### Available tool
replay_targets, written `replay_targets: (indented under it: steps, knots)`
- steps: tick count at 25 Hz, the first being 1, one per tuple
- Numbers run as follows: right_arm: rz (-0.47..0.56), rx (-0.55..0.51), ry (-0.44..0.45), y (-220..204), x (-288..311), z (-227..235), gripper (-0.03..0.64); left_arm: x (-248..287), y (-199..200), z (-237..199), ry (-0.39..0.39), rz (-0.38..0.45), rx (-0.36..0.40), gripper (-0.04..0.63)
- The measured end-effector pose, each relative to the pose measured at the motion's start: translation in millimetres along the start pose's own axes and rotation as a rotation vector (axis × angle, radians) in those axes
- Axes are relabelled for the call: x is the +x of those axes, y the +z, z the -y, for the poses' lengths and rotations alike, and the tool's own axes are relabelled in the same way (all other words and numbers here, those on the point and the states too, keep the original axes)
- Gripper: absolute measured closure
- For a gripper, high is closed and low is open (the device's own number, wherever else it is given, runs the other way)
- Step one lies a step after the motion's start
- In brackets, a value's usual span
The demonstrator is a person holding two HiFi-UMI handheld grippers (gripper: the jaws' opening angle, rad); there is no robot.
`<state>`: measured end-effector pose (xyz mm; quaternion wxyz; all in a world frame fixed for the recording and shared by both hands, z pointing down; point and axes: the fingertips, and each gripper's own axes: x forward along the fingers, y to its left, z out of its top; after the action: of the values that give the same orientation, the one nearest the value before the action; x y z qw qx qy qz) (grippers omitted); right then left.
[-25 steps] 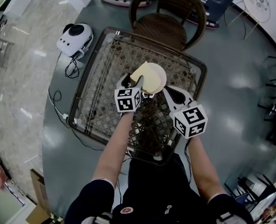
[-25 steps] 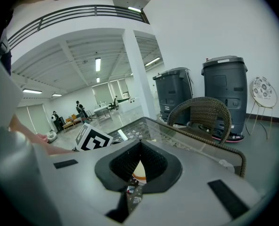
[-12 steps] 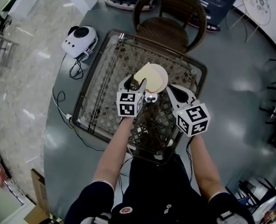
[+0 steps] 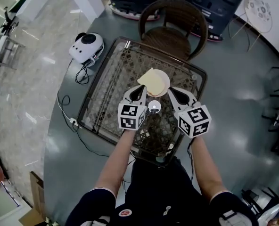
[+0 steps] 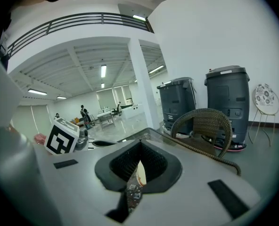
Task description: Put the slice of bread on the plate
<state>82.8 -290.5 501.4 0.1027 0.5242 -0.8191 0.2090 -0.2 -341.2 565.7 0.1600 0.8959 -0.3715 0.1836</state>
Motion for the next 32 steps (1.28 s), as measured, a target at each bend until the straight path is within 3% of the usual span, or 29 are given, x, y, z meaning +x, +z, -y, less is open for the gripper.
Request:
replay_targets:
  steps: [14, 32]
  knots:
    - [0.114, -0.025, 0.049, 41, -33, -33, 0.611, -75, 71, 49, -0.103, 0.147, -0.015, 0.588]
    - [0.156, -0.048, 0.077, 54, -49, -49, 0.611, -94, 87, 64, -0.113, 0.174, -0.009, 0.588]
